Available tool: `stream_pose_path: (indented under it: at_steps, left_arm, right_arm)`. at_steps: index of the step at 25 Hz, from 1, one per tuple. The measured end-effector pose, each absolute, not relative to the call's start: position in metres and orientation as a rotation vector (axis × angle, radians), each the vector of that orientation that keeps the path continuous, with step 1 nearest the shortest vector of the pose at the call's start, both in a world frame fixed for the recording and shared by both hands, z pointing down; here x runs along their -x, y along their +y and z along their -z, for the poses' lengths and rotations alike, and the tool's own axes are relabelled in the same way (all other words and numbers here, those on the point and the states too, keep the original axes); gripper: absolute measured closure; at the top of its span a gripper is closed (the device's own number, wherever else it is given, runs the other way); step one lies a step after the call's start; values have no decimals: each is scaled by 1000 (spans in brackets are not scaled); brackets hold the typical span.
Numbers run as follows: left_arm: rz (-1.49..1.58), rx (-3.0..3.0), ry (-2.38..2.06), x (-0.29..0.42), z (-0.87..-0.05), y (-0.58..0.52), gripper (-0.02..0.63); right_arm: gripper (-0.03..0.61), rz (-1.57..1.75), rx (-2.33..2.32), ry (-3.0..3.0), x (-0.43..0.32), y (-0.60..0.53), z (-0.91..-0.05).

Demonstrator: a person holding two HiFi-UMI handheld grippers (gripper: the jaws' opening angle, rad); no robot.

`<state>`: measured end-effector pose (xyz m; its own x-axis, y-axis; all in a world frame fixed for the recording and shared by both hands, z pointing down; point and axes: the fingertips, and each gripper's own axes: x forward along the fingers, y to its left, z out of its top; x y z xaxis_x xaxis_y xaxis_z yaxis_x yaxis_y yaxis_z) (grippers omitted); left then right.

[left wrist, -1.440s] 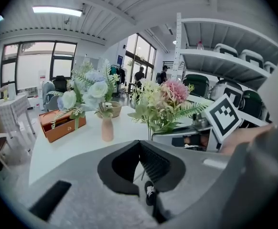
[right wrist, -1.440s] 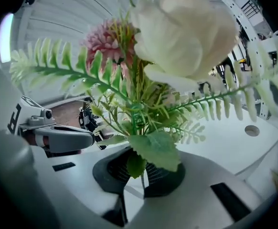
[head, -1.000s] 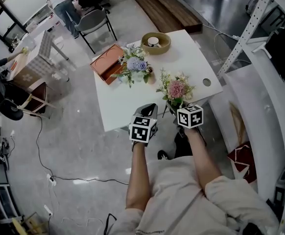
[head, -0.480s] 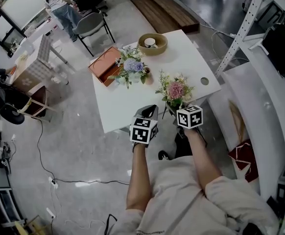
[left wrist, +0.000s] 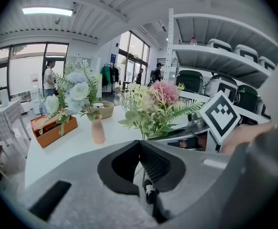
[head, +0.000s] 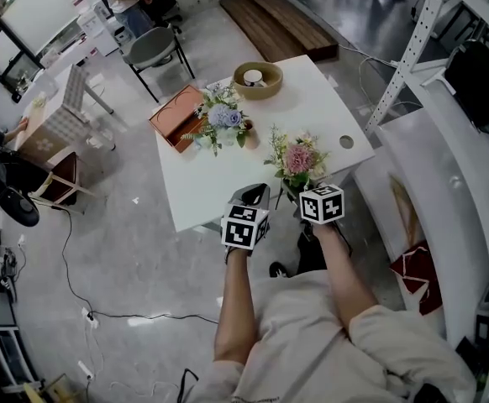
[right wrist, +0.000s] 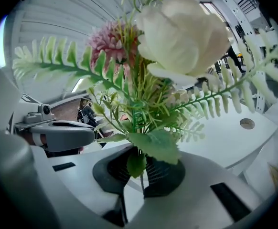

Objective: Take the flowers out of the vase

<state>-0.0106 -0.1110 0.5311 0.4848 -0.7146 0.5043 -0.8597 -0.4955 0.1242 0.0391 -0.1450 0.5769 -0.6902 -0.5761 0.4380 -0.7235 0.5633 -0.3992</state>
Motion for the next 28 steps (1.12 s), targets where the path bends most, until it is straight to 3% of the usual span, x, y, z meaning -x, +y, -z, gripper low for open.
stream_pose_path:
  at_steps: [28]
  left_arm:
    - [-551,-2371,-1298,9,-534,-113,604]
  right_arm:
    - [546,-778,-1059,-2533,-35,-147,-575]
